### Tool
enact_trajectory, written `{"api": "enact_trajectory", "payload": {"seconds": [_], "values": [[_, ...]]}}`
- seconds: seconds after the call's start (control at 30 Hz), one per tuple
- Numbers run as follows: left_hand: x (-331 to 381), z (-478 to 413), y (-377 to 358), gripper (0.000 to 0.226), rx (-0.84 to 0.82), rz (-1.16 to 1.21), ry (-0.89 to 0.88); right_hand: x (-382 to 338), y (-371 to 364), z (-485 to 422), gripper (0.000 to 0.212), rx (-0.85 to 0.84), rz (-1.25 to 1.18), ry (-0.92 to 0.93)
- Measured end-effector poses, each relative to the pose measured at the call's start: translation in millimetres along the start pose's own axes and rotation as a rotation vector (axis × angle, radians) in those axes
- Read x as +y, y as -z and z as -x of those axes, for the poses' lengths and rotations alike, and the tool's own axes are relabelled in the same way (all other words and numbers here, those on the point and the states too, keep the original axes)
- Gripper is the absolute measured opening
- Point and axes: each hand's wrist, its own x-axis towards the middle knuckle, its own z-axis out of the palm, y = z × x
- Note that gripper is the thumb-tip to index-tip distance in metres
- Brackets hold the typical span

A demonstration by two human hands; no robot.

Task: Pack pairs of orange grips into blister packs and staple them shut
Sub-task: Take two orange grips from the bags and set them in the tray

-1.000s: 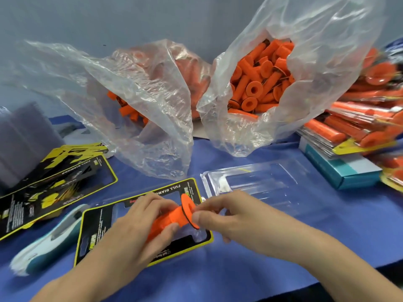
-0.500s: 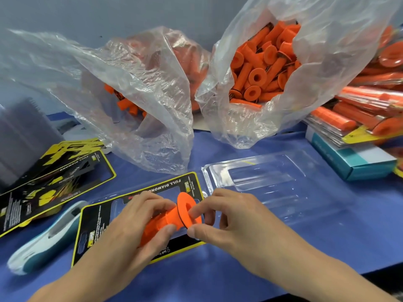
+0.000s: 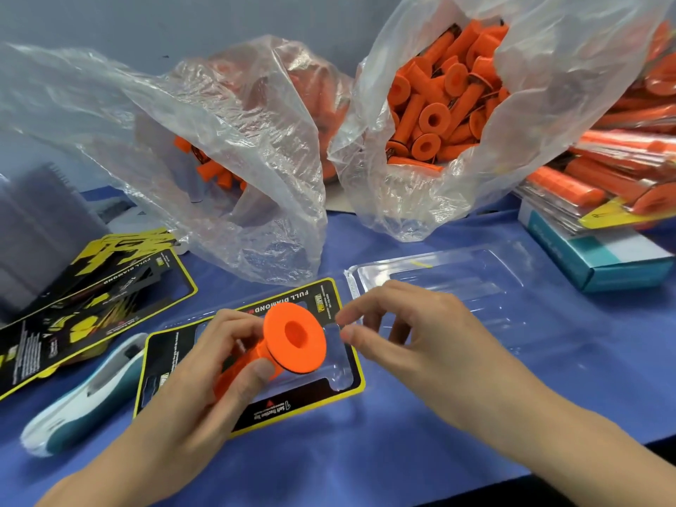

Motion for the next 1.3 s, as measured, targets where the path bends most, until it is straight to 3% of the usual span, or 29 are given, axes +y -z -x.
{"api": "enact_trajectory", "payload": {"seconds": [0.47,1.07,1.3], "values": [[0.5,-0.3,0.8,0.024,-0.024,-0.021,0.027,5.9,-9.4,-2.0,0.027,-0.154,0.168,0.119],[-3.5,0.0,-9.6,0.026,-0.098,-0.135,-0.005,6.7,-0.1,-13.3,0.011,-0.318,0.21,0.076],[8.9,-6.5,-12.0,0.037,-0.107,-0.346,-0.004,-10.1,29.8,-47.7,0.018,-0.094,-0.02,0.035]]}}
